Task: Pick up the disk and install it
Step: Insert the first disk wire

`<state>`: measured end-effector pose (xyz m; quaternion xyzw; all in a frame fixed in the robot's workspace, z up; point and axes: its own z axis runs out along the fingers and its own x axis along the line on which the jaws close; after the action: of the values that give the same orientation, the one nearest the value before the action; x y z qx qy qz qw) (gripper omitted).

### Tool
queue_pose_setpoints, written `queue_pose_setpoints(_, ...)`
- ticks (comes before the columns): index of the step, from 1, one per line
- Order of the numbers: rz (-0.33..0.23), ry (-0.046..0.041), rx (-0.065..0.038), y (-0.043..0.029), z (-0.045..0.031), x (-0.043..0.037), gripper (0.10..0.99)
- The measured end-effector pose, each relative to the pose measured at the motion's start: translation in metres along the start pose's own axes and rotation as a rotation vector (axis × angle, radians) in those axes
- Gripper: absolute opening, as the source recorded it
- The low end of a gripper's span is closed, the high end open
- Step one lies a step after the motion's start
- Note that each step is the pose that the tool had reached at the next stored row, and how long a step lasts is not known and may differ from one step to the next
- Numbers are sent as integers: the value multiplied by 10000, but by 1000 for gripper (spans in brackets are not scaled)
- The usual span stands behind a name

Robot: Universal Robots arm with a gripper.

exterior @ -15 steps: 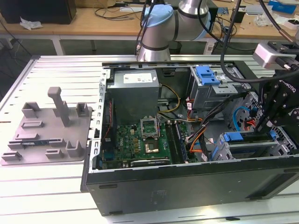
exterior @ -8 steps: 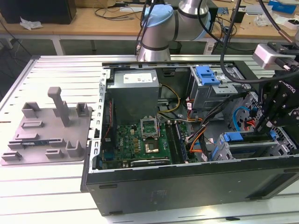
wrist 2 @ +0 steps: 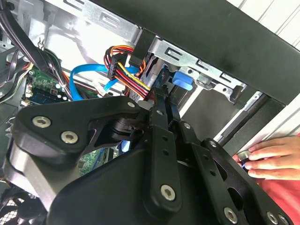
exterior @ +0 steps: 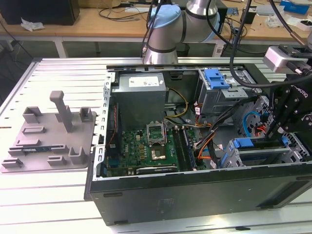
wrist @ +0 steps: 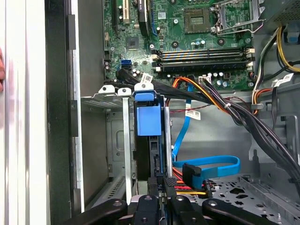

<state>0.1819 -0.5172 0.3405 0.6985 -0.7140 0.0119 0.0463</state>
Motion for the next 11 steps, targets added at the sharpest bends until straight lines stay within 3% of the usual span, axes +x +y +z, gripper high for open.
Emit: queue_pose_setpoints(11,0,2,0,-1,22,-2,165)
